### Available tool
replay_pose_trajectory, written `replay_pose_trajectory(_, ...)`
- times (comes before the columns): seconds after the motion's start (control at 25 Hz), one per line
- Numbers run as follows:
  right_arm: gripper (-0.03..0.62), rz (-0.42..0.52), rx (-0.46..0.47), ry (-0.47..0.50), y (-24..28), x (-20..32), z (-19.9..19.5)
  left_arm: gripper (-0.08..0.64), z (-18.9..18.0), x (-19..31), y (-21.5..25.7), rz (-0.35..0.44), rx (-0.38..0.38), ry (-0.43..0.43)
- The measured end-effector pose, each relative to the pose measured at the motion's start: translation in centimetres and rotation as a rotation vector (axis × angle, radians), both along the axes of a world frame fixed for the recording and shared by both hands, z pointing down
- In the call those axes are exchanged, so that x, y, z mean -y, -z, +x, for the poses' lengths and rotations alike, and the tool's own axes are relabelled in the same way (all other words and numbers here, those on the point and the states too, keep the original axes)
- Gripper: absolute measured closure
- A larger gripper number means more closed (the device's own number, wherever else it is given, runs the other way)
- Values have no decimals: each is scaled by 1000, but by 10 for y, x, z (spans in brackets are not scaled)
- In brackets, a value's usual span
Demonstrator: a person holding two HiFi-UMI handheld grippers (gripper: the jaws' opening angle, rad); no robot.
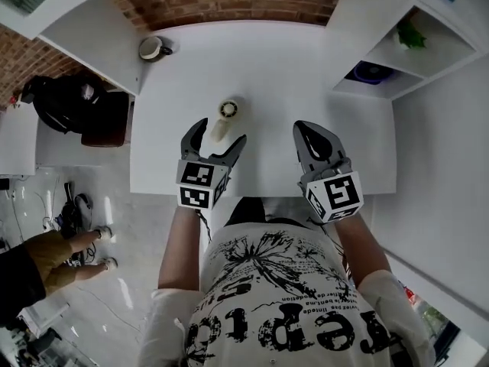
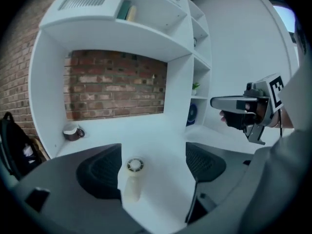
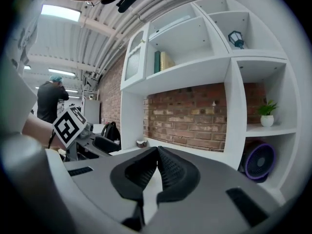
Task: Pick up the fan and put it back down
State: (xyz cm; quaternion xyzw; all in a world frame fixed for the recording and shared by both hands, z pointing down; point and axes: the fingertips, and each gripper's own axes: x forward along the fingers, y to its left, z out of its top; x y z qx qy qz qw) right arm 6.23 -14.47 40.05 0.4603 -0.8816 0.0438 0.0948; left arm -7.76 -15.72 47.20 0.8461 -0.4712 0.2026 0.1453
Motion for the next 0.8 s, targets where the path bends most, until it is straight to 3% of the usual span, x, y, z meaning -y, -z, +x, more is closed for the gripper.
replay_pose_trajectory(0.48,577,-90,-50,-24,-68,83,-32,166,-11,94,-142,-349,148,-134)
replay_pose_trajectory(0.8,577,-125,-66,-56,-88,103,-34,166,-16,112,-186,-492,237,-156)
